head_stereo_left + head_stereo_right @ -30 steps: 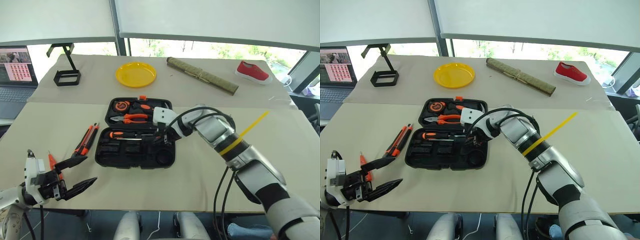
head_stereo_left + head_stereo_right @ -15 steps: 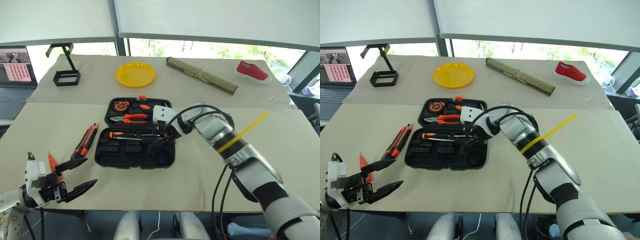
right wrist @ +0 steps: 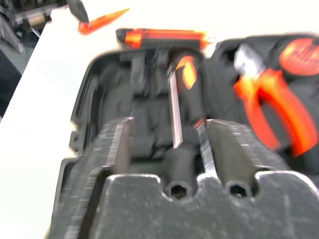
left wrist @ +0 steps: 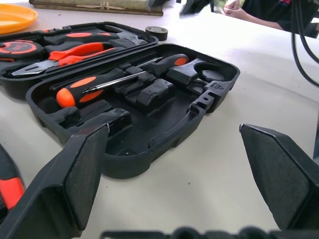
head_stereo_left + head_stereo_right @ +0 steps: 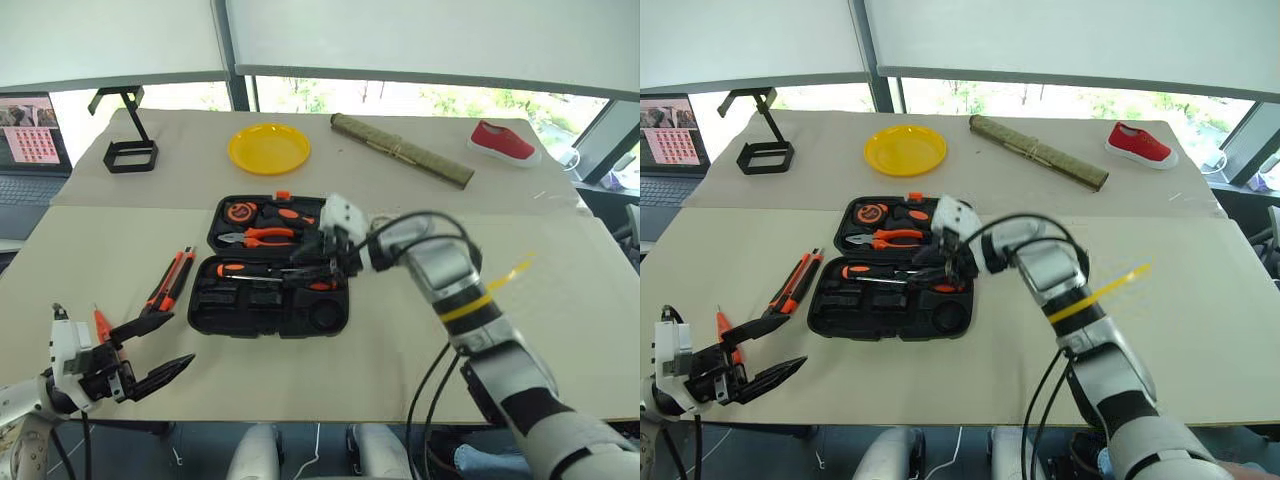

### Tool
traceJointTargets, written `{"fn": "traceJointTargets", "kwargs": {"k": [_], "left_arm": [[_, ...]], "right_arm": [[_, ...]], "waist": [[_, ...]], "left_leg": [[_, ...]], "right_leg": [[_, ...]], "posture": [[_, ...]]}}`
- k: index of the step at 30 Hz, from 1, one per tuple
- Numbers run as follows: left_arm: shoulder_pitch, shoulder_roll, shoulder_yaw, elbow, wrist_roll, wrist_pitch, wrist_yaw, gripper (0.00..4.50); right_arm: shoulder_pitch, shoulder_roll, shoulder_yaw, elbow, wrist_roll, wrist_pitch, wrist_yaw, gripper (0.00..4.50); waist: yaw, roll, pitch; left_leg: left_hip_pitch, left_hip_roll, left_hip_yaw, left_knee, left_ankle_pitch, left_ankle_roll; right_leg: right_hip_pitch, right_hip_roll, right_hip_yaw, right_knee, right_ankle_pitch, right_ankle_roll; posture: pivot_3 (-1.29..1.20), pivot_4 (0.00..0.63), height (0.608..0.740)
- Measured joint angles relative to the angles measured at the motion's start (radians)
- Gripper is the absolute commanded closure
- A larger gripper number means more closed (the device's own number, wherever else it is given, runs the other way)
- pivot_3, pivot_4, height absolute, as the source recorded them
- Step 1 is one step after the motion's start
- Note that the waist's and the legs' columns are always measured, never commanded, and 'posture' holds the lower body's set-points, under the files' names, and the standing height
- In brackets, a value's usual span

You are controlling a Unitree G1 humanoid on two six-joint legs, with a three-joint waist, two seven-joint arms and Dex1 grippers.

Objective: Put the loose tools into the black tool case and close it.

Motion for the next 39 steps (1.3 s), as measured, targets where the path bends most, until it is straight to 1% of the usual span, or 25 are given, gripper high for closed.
{"fn": "traceJointTargets", "kwargs": {"k": [1, 2, 3, 5, 8, 15, 19, 28, 32, 34, 39], "left_arm": [[-0.001, 0.0, 0.0, 0.0, 0.0, 0.0, 0.0, 0.0], [-0.006, 0.0, 0.0, 0.0, 0.0, 0.0, 0.001, 0.0], [-0.01, 0.0, 0.0, 0.0, 0.0, 0.0, 0.001, 0.0], [-0.014, 0.0, 0.0, 0.002, 0.0, 0.0, 0.001, 0.0], [-0.015, 0.0, 0.0, 0.004, 0.0, 0.0, 0.0, 0.0], [-0.019, 0.0, 0.0, 0.011, 0.001, 0.0, -0.004, 0.0], [-0.023, 0.001, 0.0, 0.017, 0.002, 0.0, -0.004, 0.0], [-0.023, 0.0, 0.0, 0.018, 0.006, 0.009, 0.013, 0.0], [-0.02, -0.002, 0.0, 0.018, 0.001, 0.024, 0.033, 0.0], [-0.015, -0.002, 0.0, 0.018, 0.002, 0.024, 0.033, 0.0], [-0.016, -0.001, 0.0, 0.019, 0.002, 0.024, 0.033, 0.0]], "right_arm": [[0.002, 0.004, 0.0, 0.005, -0.004, -0.009, -0.007, 3.12], [0.007, 0.014, 0.001, 0.015, -0.016, -0.04, -0.029, 3.82], [0.007, 0.019, 0.001, 0.024, -0.03, -0.074, -0.045, 3.91], [0.01, 0.031, 0.001, 0.048, -0.052, -0.113, -0.069, 4.46], [0.013, 0.052, 0.023, 0.1, -0.087, -0.132, -0.098, 4.46], [0.007, 0.066, 0.03, 0.117, -0.112, -0.159, -0.095, 4.46], [0.006, 0.078, 0.046, 0.117, -0.142, -0.19, -0.093, 4.46], [0.005, 0.072, 0.106, 0.109, -0.257, -0.332, -0.132, 4.46], [0.004, 0.057, 0.127, 0.076, -0.295, -0.339, -0.131, 4.46], [0.0, 0.073, 0.132, 0.074, -0.306, -0.333, -0.134, 4.46], [-0.041, 0.121, 0.148, 0.139, -0.351, -0.331, -0.161, 4.46]], "waist": [[-0.001, 0.0, 0.0], [-0.003, 0.0, 0.0], [-0.006, 0.0, 0.0], [-0.007, 0.0, 0.0], [-0.007, 0.0, 0.0], [-0.009, 0.0, 0.0], [-0.011, 0.0, 0.0], [-0.029, 0.0, -0.001], [-0.029, 0.0, -0.001], [-0.03, 0.0, -0.001], [-0.037, -0.002, -0.002]], "left_leg": [[0.0, 0.0, 0.0, 0.0, 0.0, 0.0], [0.0, 0.0, 0.0, 0.0, 0.0, 0.0], [0.001, 0.001, 0.0, 0.0, 0.0, 0.0], [0.001, 0.001, 0.0, 0.0, 0.0, 0.0], [0.001, 0.001, 0.0, 0.0, 0.0, 0.0], [0.003, 0.002, 0.001, 0.0, 0.0, 0.0], [0.004, 0.002, 0.001, -0.001, 0.0, 0.0], [0.007, 0.004, 0.002, -0.002, 0.0, 0.0], [0.007, 0.003, 0.001, -0.002, 0.0, 0.0], [0.007, 0.004, 0.001, -0.002, 0.0, 0.0], [0.018, 0.005, 0.002, -0.008, 0.0, 0.0]], "right_leg": [[0.0, 0.0, 0.0, 0.0, 0.0, 0.0], [0.0, 0.0, 0.0, 0.0, 0.0, 0.0], [0.0, 0.001, 0.0, 0.0, 0.0, 0.0], [0.0, 0.001, 0.0, 0.0, 0.0, 0.0], [0.0, 0.001, 0.0, 0.0, 0.0, 0.0], [0.001, 0.001, 0.0, 0.0, 0.0, 0.0], [0.001, 0.001, 0.0, 0.0, 0.0, -0.001], [0.002, 0.002, 0.0, 0.001, 0.001, -0.002], [0.002, 0.001, 0.0, 0.001, 0.001, -0.002], [0.002, 0.001, 0.0, 0.001, 0.001, -0.002], [0.006, 0.002, 0.001, 0.001, 0.002, -0.005]], "posture": [[0.0, 0.15, 0.74], [0.0, 0.15, 0.74], [0.0, 0.15, 0.74], [0.0, 0.15, 0.74], [0.0, 0.15, 0.74], [0.0, 0.15, 0.74], [0.0, 0.15, 0.74], [0.0, 0.15, 0.74], [0.0, 0.15, 0.74], [0.0, 0.15, 0.74], [0.0, 0.15, 0.74]]}}
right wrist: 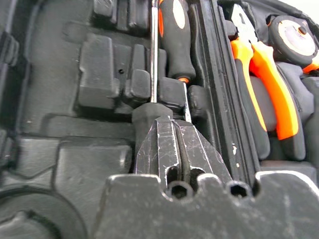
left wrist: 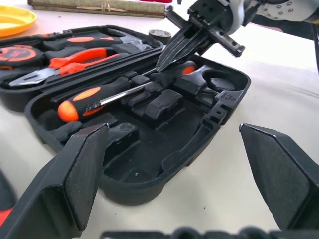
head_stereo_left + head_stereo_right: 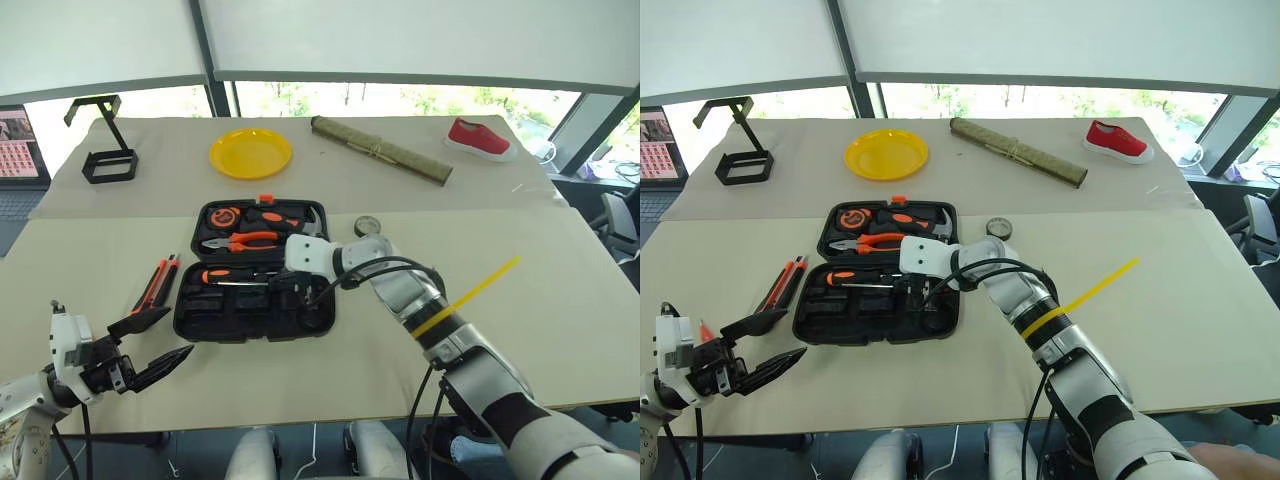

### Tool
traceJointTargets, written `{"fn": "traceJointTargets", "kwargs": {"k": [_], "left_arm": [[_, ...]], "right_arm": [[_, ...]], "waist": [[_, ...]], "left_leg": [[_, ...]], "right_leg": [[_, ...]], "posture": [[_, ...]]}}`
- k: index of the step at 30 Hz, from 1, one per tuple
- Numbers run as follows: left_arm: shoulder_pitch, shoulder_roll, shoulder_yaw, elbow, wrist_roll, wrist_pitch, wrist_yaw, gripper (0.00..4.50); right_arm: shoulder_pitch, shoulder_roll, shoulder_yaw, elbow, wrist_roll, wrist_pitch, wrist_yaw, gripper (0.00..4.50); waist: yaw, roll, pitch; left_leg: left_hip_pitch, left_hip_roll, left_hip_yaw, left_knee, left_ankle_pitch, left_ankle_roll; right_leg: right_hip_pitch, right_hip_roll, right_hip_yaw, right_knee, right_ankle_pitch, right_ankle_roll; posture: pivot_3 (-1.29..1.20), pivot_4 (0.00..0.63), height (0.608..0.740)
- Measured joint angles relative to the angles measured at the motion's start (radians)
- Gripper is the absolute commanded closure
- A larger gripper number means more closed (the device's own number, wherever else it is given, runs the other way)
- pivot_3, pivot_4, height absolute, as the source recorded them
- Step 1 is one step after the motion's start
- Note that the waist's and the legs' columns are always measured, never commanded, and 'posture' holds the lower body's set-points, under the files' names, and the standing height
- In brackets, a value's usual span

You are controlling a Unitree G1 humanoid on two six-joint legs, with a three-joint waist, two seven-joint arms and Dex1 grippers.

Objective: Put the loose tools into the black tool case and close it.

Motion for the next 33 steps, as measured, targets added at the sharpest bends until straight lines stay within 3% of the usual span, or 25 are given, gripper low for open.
{"fn": "traceJointTargets", "kwargs": {"k": [5, 13, 18, 24, 33], "left_arm": [[-0.002, 0.0, -0.004, 0.0, 0.003, 0.001, 0.002, 0.0], [0.008, -0.002, -0.013, 0.0, 0.011, 0.014, 0.012, 0.0], [0.005, -0.005, -0.013, -0.004, 0.019, 0.016, 0.022, 0.0], [0.005, -0.009, -0.013, -0.004, 0.02, 0.016, 0.029, 0.0], [0.01, -0.01, -0.013, -0.006, 0.02, 0.019, 0.034, 0.0]], "right_arm": [[-0.005, 0.013, 0.011, 0.018, -0.034, -0.004, -0.004, 4.46], [0.007, 0.026, 0.02, 0.021, -0.079, -0.063, -0.031, 4.46], [0.043, 0.062, -0.059, 0.041, 0.015, -0.078, -0.037, 4.46], [0.065, 0.117, -0.133, 0.041, 0.164, -0.011, 0.02, 4.46], [0.073, 0.125, -0.135, 0.079, 0.191, 0.034, 0.039, 4.46]], "waist": [[-0.001, 0.0, 0.0], [-0.007, -0.001, -0.001], [-0.019, -0.001, -0.001], [-0.014, -0.001, 0.0], [0.002, -0.001, 0.0]], "left_leg": [[0.015, 0.0, 0.002, -0.008, 0.0, 0.0], [0.017, 0.001, 0.002, -0.01, 0.0, 0.0], [0.015, 0.003, 0.001, -0.011, 0.0, 0.0], [0.001, 0.001, 0.0, -0.01, 0.0, -0.001], [0.001, 0.0, 0.001, -0.01, 0.0, -0.001]], "right_leg": [[0.011, 0.0, 0.0, -0.002, -0.003, -0.004], [0.012, 0.001, 0.0, -0.001, -0.003, -0.005], [0.011, 0.002, 0.0, -0.001, -0.004, -0.006], [-0.004, -0.001, -0.001, 0.0, -0.003, -0.005], [-0.004, -0.005, -0.002, -0.001, -0.003, -0.004]], "posture": [[0.0, 0.15, 0.74], [0.0, 0.15, 0.74], [0.0, 0.15, 0.74], [0.0, 0.15, 0.74], [0.0, 0.15, 0.74]]}}
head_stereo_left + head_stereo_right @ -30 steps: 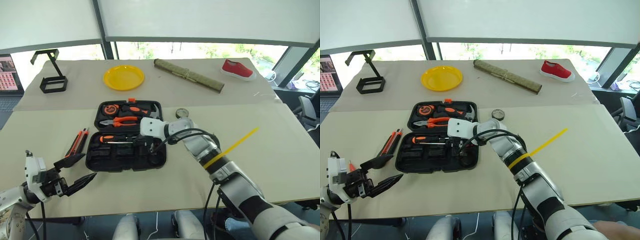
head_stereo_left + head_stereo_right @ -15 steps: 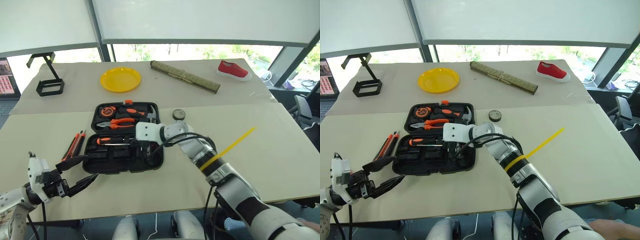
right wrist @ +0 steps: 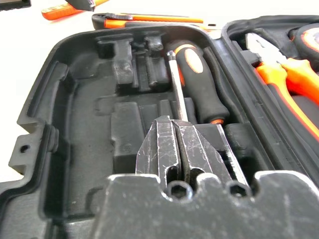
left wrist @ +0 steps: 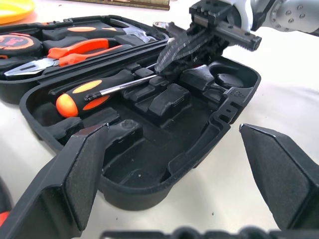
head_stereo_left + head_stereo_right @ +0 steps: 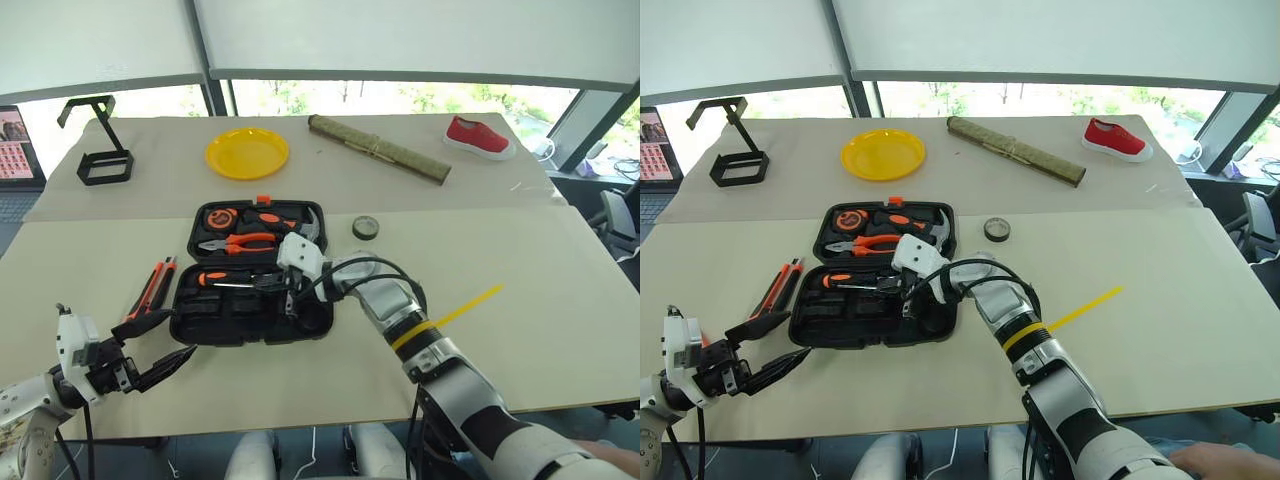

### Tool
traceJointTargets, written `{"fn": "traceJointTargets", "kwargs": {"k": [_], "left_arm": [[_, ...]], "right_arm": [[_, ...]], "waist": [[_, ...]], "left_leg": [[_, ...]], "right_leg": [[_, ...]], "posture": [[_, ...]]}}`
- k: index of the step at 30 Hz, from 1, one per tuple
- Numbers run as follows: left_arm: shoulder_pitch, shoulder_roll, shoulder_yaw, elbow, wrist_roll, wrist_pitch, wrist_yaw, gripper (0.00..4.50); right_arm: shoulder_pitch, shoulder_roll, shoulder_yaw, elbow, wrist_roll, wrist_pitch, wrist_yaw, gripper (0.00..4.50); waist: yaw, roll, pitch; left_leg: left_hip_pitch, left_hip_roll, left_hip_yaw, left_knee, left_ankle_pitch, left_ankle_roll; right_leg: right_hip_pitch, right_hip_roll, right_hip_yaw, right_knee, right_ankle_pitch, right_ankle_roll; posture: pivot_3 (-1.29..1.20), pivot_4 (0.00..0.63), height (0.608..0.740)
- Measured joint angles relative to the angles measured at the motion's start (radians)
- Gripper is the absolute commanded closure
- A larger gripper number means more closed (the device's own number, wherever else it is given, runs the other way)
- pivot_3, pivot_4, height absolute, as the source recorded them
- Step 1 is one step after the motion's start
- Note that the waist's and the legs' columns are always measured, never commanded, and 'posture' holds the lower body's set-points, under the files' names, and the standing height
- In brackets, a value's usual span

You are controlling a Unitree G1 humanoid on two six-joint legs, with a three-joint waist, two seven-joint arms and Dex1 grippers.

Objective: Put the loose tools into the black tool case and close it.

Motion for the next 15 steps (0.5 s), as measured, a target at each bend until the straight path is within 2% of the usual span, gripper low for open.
{"fn": "traceJointTargets", "kwargs": {"k": [6, 15], "left_arm": [[0.01, 0.0, 0.0, -0.019, 0.0, 0.002, 0.005, 0.0], [0.01, 0.0, 0.0, -0.022, 0.0, 0.006, 0.009, 0.0]], "right_arm": [[-0.014, 0.001, 0.0, 0.026, 0.0, 0.023, -0.004, 4.46], [-0.077, 0.03, 0.0, 0.029, 0.012, 0.27, 0.004, 4.46]], "waist": [[0.001, 0.0, 0.0], [0.0, 0.0, -0.002]], "left_leg": [[0.002, 0.0, 0.0, 0.0, 0.0, 0.0], [0.008, 0.001, 0.001, 0.0, 0.0, 0.0]], "right_leg": [[0.002, 0.001, 0.0, 0.0, 0.0, 0.0], [0.007, 0.003, 0.0, 0.0, 0.0, -0.001]], "posture": [[0.0, 0.15, 0.74], [0.0, 0.15, 0.74]]}}
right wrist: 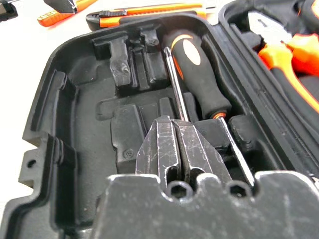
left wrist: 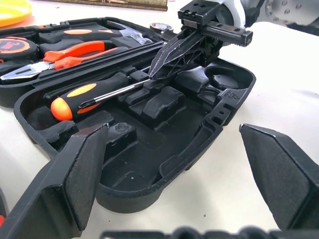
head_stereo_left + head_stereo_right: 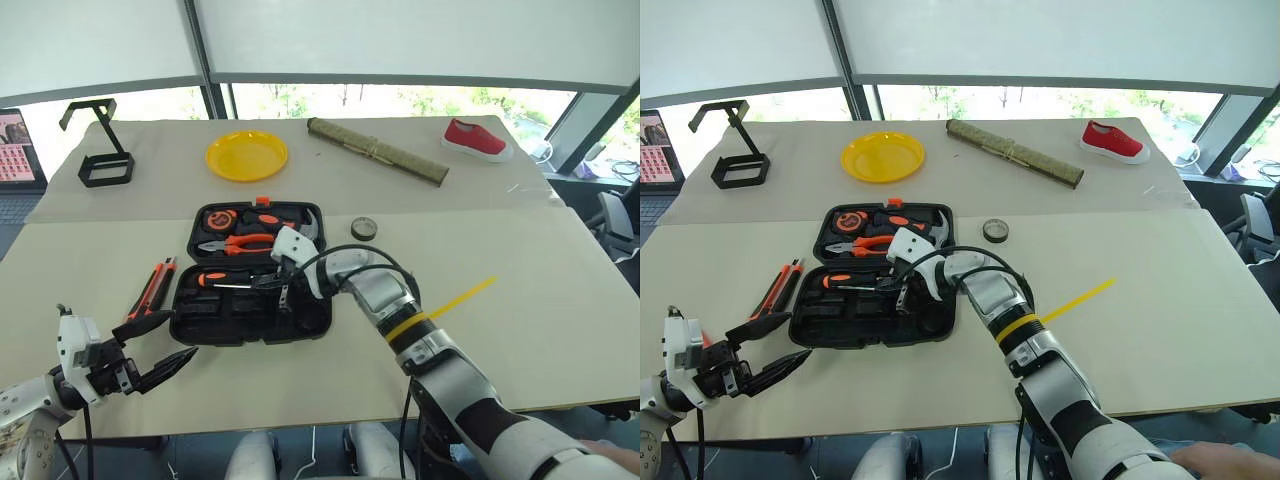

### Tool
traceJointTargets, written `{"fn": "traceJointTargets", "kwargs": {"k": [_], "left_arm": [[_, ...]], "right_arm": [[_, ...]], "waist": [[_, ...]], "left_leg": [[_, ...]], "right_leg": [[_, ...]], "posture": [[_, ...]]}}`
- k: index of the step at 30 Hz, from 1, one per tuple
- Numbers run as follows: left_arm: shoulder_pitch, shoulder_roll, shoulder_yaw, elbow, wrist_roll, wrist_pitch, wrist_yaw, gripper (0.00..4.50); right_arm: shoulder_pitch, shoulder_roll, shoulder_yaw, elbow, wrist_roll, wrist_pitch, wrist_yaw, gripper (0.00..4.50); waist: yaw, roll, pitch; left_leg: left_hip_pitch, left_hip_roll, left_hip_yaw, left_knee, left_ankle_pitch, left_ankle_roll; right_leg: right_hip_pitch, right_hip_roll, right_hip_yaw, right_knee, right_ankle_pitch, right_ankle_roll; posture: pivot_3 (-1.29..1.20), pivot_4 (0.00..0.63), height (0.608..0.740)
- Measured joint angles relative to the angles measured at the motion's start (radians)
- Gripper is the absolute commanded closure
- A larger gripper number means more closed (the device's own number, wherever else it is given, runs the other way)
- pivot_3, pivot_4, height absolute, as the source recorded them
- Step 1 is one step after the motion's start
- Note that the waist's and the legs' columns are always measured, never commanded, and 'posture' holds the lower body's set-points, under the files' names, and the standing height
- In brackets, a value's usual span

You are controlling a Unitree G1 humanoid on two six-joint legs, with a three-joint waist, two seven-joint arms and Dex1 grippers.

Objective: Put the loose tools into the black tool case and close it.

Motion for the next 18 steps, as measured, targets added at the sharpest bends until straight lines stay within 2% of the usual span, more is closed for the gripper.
{"fn": "traceJointTargets", "kwargs": {"k": [5, 10, 14, 18], "left_arm": [[-0.001, 0.0, 0.0, -0.003, 0.0, 0.017, 0.002, 0.0], [-0.002, 0.0, -0.006, -0.008, 0.0, 0.022, 0.006, 0.0], [-0.003, 0.0, -0.007, -0.009, 0.0, 0.022, 0.006, 0.0], [-0.004, -0.001, -0.008, -0.008, 0.0, 0.022, 0.006, 0.0]], "right_arm": [[-0.019, 0.014, -0.018, 0.051, 0.016, 0.039, -0.006, 4.46], [0.008, 0.024, -0.057, 0.064, 0.065, 0.039, 0.026, 4.46], [0.087, 0.007, -0.079, -0.048, 0.144, 0.01, 0.107, 4.46], [0.132, -0.042, -0.095, -0.217, 0.225, 0.015, 0.169, 4.46]], "waist": [[0.001, 0.001, 0.0], [0.003, 0.0, -0.001], [0.005, -0.002, 0.0], [0.006, -0.002, 0.001]], "left_leg": [[0.011, 0.0, 0.0, -0.003, 0.0, -0.001], [0.01, 0.0, 0.0, -0.003, 0.0, -0.001], [0.002, 0.0, -0.001, -0.003, 0.0, -0.001], [-0.012, -0.001, -0.002, 0.001, 0.0, -0.001]], "right_leg": [[0.01, 0.0, 0.0, -0.001, -0.001, -0.001], [0.01, 0.001, 0.0, -0.001, -0.002, -0.001], [0.005, 0.0, -0.002, -0.002, -0.002, 0.0], [-0.01, -0.002, -0.001, 0.0, -0.001, 0.002]], "posture": [[0.0, 0.15, 0.74], [0.0, 0.15, 0.74], [0.0, 0.15, 0.74], [0.0, 0.15, 0.74]]}}
